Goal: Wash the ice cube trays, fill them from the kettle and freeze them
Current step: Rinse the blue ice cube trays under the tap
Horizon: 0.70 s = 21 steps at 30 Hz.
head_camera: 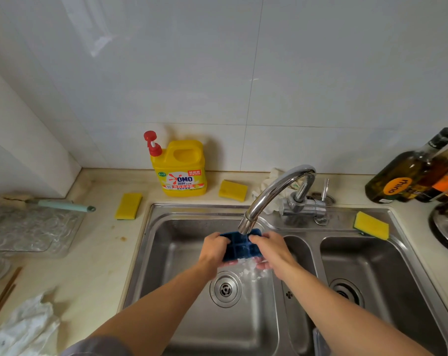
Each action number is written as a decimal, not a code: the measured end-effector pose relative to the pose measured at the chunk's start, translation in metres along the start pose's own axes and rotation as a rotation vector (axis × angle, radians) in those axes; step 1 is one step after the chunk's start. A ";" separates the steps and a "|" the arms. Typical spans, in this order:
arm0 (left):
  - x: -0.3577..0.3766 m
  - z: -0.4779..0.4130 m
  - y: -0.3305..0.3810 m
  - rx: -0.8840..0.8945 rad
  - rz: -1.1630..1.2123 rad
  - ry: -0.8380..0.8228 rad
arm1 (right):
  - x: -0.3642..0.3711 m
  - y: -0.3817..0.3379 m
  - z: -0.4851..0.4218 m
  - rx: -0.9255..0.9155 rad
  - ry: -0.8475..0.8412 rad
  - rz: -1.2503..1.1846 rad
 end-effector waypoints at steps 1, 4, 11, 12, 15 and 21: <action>-0.002 0.000 0.001 -0.011 -0.017 0.031 | 0.001 -0.003 0.001 -0.027 -0.007 0.016; 0.001 0.001 0.006 0.028 -0.082 0.066 | 0.002 -0.009 0.004 -0.097 0.026 0.053; 0.013 0.005 0.014 0.165 -0.202 0.000 | -0.010 -0.001 0.001 0.007 0.141 -0.022; 0.010 0.004 0.012 0.137 -0.176 0.024 | -0.006 -0.002 0.002 -0.007 0.123 -0.029; -0.001 -0.001 0.007 0.039 -0.104 0.086 | 0.008 -0.007 0.005 -0.057 0.026 -0.002; 0.005 -0.001 0.005 -0.022 0.048 -0.094 | 0.003 0.006 0.012 0.126 -0.062 -0.241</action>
Point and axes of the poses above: each hand's wrist, its own z-axis away from the middle knuckle, its own x-axis out of the palm, y = z × x, the point moved 7 cm from there along -z, towards the middle knuckle, and after that the axes turned 2 degrees about y, right-handed, at the moved point
